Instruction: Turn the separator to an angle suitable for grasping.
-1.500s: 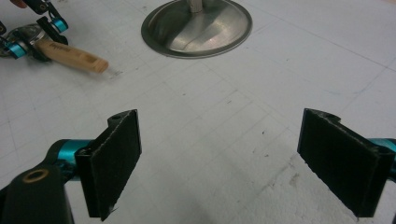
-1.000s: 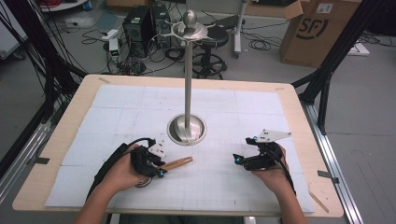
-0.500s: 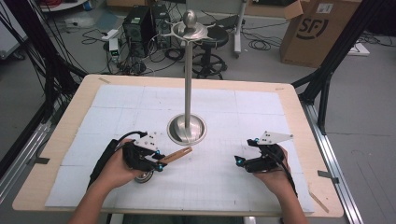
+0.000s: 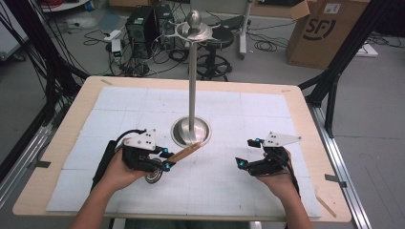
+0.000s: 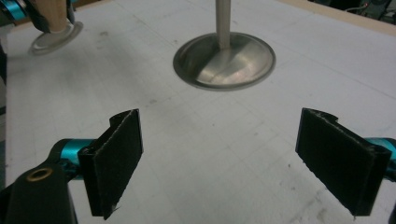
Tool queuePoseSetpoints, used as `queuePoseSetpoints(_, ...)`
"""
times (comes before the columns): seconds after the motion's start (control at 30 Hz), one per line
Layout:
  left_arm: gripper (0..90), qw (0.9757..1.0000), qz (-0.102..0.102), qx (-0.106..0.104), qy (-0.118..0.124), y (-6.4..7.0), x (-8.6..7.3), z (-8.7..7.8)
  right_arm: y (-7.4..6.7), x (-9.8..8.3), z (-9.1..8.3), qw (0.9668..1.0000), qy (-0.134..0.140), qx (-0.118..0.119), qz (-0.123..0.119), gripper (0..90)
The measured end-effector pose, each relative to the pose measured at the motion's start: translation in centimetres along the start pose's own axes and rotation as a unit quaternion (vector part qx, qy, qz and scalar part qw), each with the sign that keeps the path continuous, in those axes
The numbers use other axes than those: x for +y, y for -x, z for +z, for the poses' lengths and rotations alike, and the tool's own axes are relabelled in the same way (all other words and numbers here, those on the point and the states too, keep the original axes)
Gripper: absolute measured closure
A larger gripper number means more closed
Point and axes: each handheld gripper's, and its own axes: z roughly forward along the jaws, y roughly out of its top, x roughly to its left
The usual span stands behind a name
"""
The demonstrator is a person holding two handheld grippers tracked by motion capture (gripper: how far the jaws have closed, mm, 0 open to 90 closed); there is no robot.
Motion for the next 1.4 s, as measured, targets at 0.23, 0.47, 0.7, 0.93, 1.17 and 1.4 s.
queuePoseSetpoints(0.23, 68.6, 0.9991, 0.002, -0.015, 0.039, 0.2, 0.3, -0.2, -0.5, 1.4, 0.5, 0.9993, 0.029, 0.023, -0.003, 13.7)
queuePoseSetpoints(0.47, 68.6, 0.9981, 0.009, -0.028, 0.054, 0.5, 0.5, 0.0, -2.0, 2.5, 1.3, 0.9962, 0.051, 0.069, -0.014, 13.8)
queuePoseSetpoints(0.7, 68.6, 0.9952, 0.008, -0.045, 0.086, 0.8, 0.6, 0.4, -3.4, 3.3, 1.8, 0.9919, 0.066, 0.106, -0.022, 13.8)
queuePoseSetpoints(0.93, 68.6, 0.9929, 0.012, -0.06, 0.102, 1.1, 0.9, 1.3, -5.0, 3.9, 2.6, 0.9849, 0.081, 0.149, -0.032, 14.3)
queuePoseSetpoints(1.17, 68.6, 0.9911, 0.012, -0.059, 0.119, 1.3, 0.9, 1.9, -5.3, 4.2, 3.0, 0.9791, 0.101, 0.175, -0.024, 15.2)
queuePoseSetpoints(1.4, 68.6, 0.9886, 0.009, -0.068, 0.134, 1.5, 1.0, 3.1, -5.9, 4.5, 3.4, 0.9721, 0.122, 0.199, -0.024, 19.1)
